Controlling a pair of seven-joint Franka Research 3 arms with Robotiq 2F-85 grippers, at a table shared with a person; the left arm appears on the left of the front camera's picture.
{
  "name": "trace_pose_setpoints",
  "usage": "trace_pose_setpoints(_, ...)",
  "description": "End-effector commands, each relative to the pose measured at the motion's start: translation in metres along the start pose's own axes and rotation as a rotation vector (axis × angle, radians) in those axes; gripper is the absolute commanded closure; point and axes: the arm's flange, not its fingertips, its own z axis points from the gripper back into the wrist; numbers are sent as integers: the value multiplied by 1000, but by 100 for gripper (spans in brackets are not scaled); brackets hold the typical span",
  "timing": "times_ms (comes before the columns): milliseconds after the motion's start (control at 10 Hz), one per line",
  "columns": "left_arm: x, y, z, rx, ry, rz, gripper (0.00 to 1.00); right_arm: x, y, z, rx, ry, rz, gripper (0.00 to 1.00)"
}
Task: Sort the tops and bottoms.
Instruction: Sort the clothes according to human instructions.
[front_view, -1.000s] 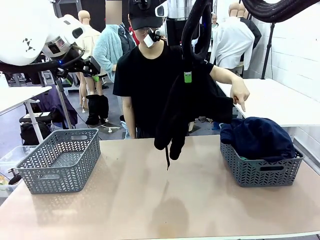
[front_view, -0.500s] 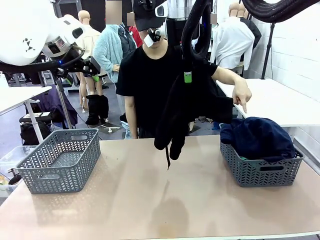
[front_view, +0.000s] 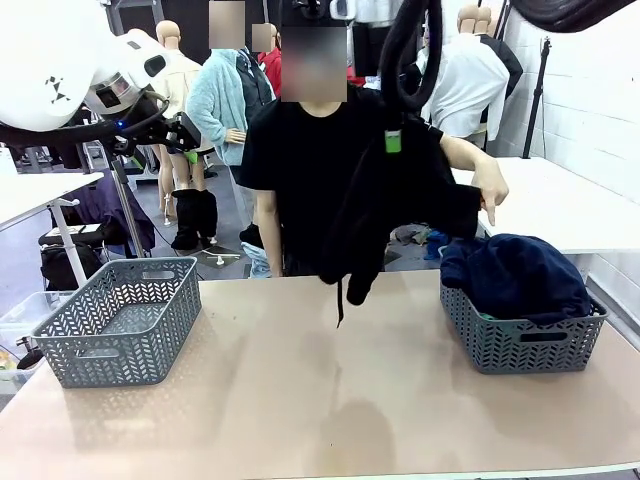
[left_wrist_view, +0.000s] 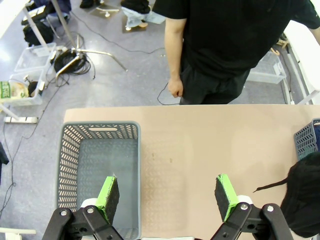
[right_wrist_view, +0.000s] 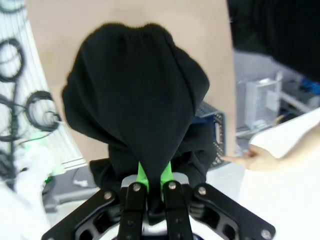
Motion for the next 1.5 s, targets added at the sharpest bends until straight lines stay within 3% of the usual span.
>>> trace_pose_setpoints(0, 0, -2, 1, 12, 1, 20, 0, -45, -14, 13, -24, -22, -188, 100)
trace_pose_setpoints(400, 0, -2, 1, 12, 1, 20, 0, -157, -49, 18, -87, -107, -501, 100)
trace_pose_setpoints(500, 0, -2, 1, 12, 1, 20, 0, -183, -62, 10, -55, -155, -565, 100)
trace_pose_setpoints(700, 0, -2, 1, 12, 1, 20, 0, -216, -81, -25, -9, -137, -658, 100)
trace_pose_setpoints(800, 0, -2, 1, 12, 1, 20, 0, -227, -91, -47, 21, -133, -710, 100)
trace_pose_setpoints(1100, 0, -2, 1, 12, 1, 20, 0, -234, -120, -137, 139, -195, -639, 100)
trace_pose_setpoints(1400, 0, -2, 1, 12, 1, 20, 0, -232, -123, -203, 219, -175, -662, 100)
